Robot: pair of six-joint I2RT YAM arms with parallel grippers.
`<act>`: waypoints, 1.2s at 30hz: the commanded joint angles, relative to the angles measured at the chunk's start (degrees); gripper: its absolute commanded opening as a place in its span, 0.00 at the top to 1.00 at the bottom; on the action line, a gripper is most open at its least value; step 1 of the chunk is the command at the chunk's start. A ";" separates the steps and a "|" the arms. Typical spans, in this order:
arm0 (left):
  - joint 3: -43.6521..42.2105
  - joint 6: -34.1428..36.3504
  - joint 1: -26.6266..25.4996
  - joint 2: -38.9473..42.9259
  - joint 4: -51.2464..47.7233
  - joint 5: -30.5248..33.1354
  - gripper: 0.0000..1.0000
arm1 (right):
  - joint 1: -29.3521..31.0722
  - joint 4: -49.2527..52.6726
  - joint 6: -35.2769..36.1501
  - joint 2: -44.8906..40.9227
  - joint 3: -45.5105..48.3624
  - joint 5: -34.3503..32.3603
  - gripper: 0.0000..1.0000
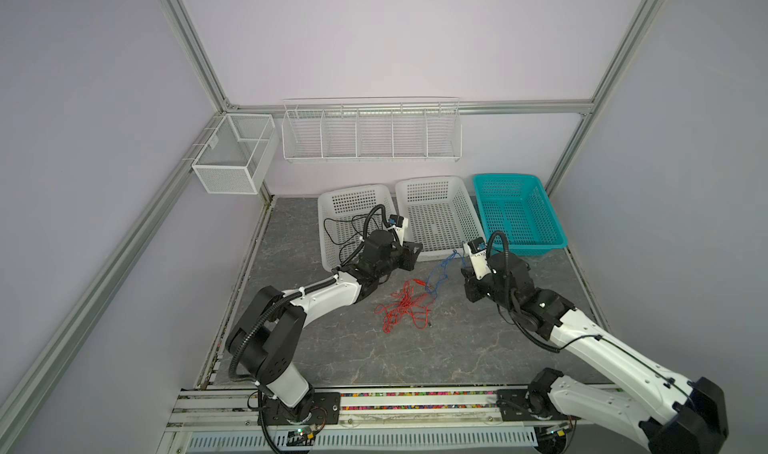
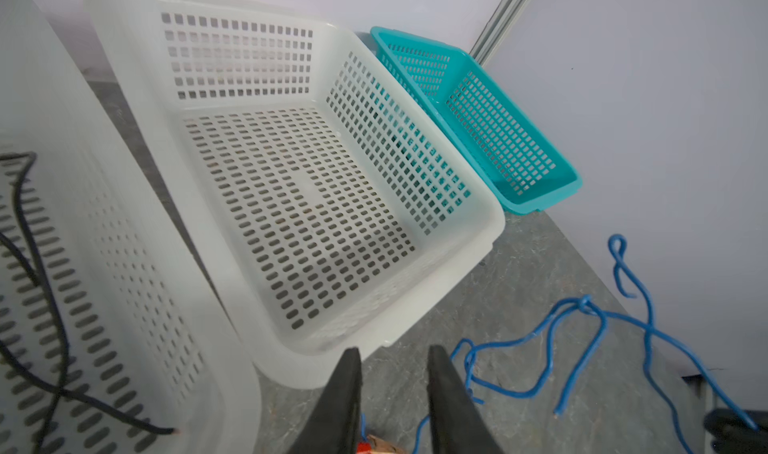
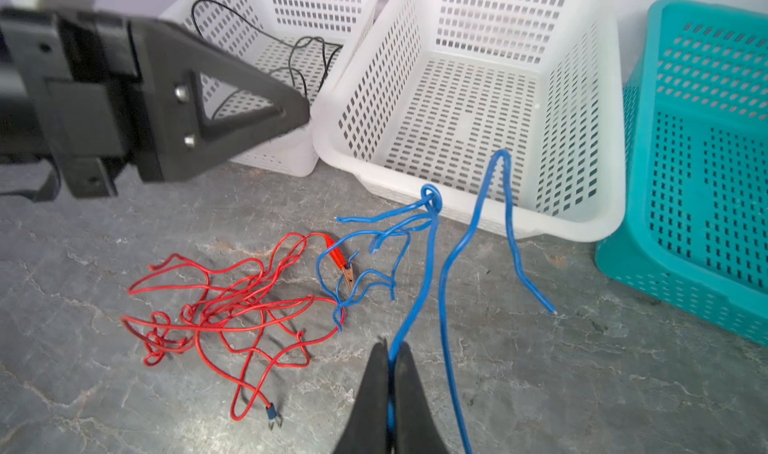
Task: Untangle the cables
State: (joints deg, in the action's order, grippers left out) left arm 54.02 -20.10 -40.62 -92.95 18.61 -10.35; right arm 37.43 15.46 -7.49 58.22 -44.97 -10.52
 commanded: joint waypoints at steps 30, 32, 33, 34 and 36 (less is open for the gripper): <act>-3.36 1.66 -5.96 -4.16 13.17 -11.38 0.55 | -0.69 4.05 -1.65 2.36 -7.40 7.61 0.94; -3.23 1.44 -5.97 -4.69 13.72 -10.78 0.60 | -0.72 4.04 -1.76 2.13 -7.49 8.53 0.93; -3.24 1.38 -5.98 -4.87 14.05 -10.19 0.63 | -0.83 4.13 -1.91 2.24 -7.50 8.95 0.94; -3.33 1.21 -6.03 -4.98 14.46 -9.35 0.71 | -0.84 4.30 -1.98 2.33 -7.58 9.13 0.94; -3.72 1.11 -6.05 -4.88 15.36 -8.34 0.82 | -0.82 4.70 -2.17 2.66 -7.72 9.34 0.93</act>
State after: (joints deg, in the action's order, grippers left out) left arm 50.28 -18.76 -46.41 -97.41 30.65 -20.32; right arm 36.86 20.01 -8.95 61.49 -51.33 -3.07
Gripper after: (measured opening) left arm 0.213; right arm 0.066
